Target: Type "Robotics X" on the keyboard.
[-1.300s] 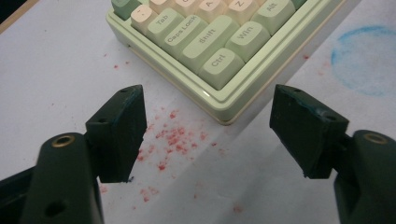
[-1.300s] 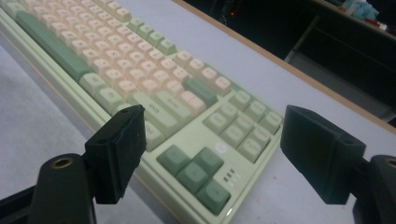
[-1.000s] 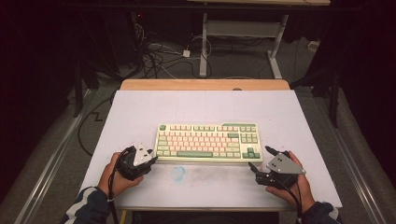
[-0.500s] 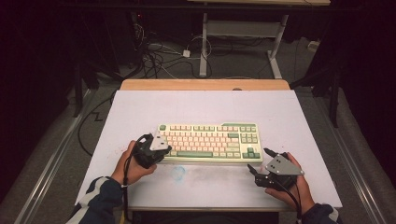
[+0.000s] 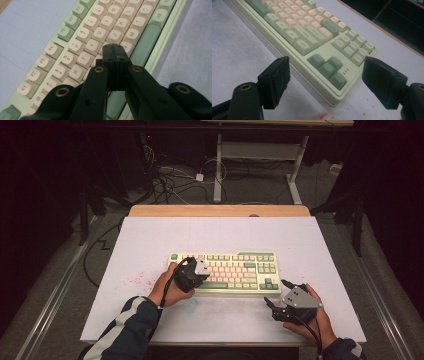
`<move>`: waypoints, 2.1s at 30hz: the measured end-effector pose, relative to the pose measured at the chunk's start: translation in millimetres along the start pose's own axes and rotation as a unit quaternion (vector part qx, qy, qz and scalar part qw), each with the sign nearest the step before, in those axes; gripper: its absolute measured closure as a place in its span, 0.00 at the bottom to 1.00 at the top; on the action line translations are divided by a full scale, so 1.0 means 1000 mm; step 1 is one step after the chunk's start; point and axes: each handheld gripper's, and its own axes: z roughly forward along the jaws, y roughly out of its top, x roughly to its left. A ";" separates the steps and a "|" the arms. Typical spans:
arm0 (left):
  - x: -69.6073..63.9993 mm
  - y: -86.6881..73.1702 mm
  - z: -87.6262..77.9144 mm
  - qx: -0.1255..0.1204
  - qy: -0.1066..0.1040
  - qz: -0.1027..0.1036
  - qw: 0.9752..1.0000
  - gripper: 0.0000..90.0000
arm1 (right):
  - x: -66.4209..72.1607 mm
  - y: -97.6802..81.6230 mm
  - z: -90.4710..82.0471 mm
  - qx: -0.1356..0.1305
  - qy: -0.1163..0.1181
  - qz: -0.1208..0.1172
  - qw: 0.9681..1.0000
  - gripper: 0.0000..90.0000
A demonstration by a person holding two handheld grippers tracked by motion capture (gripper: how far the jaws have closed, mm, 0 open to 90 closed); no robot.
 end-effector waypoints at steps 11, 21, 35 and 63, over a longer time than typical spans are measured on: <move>-0.002 -0.004 0.012 0.012 0.000 -0.002 1.000 0.97 | 0.000 0.000 0.000 0.002 0.001 0.000 1.000 0.26; -0.004 -0.008 0.014 0.015 0.004 0.015 1.000 0.96 | 0.001 0.000 0.001 0.008 0.003 -0.006 1.000 0.26; 0.001 0.002 -0.008 -0.042 -0.003 0.016 0.999 0.77 | 0.000 0.000 -0.001 0.004 0.003 -0.002 1.000 0.26; 0.028 -0.025 -0.071 -0.142 0.068 0.030 0.987 0.22 | -0.004 0.004 -0.002 0.003 0.000 0.002 1.000 0.26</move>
